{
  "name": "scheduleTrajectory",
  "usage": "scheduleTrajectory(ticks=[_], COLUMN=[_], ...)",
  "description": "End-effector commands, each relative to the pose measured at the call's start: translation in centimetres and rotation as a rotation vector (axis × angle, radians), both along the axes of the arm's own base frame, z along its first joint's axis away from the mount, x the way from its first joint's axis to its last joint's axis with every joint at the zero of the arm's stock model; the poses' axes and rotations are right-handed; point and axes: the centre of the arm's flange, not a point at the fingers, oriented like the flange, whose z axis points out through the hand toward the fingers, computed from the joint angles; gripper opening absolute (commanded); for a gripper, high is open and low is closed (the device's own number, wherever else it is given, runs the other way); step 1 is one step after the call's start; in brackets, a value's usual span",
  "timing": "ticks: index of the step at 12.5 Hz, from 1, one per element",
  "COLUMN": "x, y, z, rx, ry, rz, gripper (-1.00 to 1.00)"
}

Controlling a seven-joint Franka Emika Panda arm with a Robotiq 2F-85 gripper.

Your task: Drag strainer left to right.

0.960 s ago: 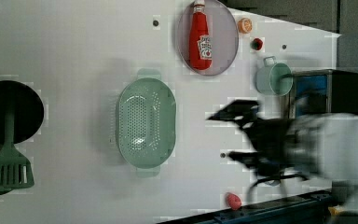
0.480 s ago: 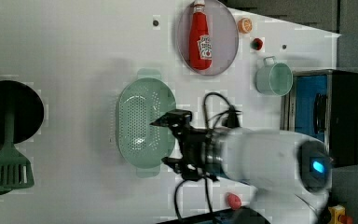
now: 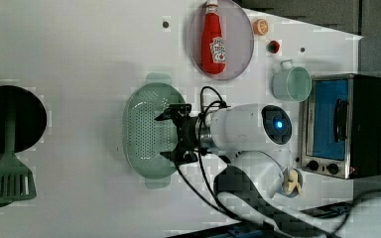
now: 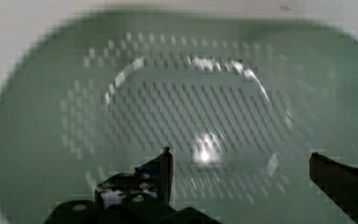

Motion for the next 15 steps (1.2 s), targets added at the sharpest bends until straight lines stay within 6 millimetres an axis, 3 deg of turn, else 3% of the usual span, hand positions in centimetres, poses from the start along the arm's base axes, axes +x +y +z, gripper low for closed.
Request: scheduleTrajectory(ticks=[1, 4, 6, 15], x=[0.2, 0.0, 0.0, 1.5], y=[1.8, 1.5, 0.8, -6.0], z=[-1.0, -5.0, -6.3, -6.8], rx=[0.046, 0.014, -0.018, -0.093], ry=[-0.045, -0.041, -0.046, -0.044], rz=[-0.047, -0.051, -0.053, -0.109], gripper=[1.0, 1.0, 1.0, 1.0])
